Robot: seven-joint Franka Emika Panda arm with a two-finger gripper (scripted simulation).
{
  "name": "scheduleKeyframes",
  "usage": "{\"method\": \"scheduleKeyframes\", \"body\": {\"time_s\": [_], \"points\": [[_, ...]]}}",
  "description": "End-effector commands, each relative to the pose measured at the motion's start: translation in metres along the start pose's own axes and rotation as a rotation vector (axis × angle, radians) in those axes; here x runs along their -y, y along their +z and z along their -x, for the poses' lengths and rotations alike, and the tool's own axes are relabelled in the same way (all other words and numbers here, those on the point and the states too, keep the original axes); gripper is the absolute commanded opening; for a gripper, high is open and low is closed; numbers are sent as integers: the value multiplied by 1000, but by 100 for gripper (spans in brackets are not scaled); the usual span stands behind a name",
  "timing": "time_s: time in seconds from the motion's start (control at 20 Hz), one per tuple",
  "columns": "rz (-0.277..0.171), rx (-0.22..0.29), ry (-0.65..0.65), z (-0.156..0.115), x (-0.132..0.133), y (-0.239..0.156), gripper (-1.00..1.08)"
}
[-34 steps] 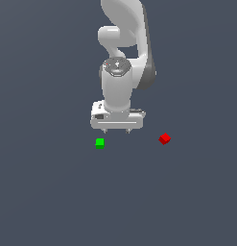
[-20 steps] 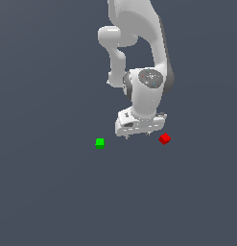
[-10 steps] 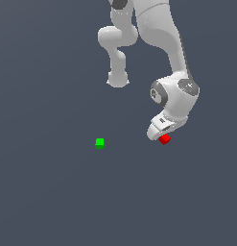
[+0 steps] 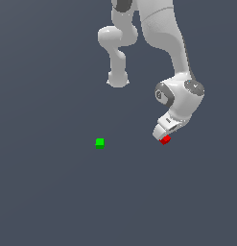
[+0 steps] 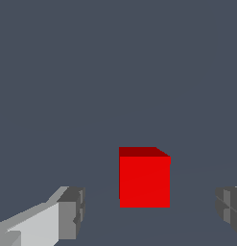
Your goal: Stack the red cube on top of the green cube.
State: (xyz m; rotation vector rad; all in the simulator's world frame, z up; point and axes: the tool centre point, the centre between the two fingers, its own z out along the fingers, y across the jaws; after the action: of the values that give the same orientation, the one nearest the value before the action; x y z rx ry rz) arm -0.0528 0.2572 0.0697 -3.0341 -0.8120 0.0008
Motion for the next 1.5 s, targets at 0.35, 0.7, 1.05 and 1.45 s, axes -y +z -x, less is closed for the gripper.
{"method": "scheduleKeyframes", "body": {"time_s": [0.35,0.7,1.05,1.45], "points": [[0,0,0,1,0,23,100],[1,0,1,1,-1,49,100],[1,0,2,0,-1,50,-100],[1,0,2,0,-1,48,-100]]}}
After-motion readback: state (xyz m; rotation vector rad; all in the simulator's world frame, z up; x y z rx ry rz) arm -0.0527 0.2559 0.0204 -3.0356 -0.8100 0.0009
